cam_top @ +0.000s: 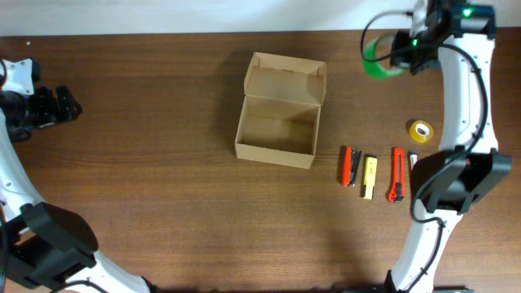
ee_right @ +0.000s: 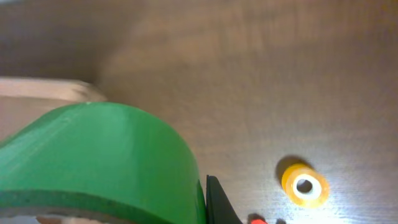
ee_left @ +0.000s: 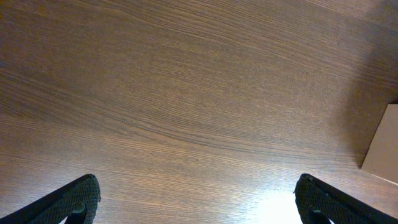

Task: Pack container
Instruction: 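Lift the green tape with the right gripper and carry it over the box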

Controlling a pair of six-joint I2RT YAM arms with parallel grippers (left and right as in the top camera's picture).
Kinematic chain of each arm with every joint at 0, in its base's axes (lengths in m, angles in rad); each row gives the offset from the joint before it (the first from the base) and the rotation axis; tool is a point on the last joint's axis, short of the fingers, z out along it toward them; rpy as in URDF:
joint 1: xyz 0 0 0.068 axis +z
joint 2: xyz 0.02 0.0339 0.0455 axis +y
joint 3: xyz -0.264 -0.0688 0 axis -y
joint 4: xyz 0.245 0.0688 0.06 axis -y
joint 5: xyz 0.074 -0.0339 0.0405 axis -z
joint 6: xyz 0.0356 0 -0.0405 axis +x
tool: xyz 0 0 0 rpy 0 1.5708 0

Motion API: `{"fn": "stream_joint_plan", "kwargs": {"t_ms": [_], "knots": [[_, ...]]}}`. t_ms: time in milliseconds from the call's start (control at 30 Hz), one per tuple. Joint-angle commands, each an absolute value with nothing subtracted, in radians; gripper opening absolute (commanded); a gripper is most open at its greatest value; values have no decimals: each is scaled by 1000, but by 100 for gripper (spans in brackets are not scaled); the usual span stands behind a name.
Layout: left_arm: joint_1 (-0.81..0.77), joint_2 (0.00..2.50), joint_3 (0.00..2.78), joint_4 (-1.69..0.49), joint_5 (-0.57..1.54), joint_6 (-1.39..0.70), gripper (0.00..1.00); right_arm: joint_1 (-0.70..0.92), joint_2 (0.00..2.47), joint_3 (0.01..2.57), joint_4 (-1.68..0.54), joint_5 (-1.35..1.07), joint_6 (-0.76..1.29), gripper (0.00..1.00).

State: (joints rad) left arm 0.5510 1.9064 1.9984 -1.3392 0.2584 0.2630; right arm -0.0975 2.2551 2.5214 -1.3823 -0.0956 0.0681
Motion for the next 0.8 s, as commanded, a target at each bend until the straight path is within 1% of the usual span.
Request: {"fn": "stream_joint_plan", "kwargs": {"t_ms": [0, 367, 433, 600, 767], "knots": [[551, 1904, 1994, -1338, 269, 279, 100, -23, 2173, 2626, -1404, -126, 67, 4], [551, 1904, 1994, -1339, 269, 279, 100, 137, 2009, 2599, -1419, -270, 60, 4], [551, 1904, 1994, -1338, 270, 279, 100, 191, 2009, 2593, -1425, -262, 55, 4], [551, 1904, 1994, -1339, 270, 279, 100, 368, 2010, 2545, -1426, -144, 23, 4], [551, 1904, 1994, -1339, 270, 279, 100, 497, 2008, 2503, -1420, -119, 15, 5]]}}
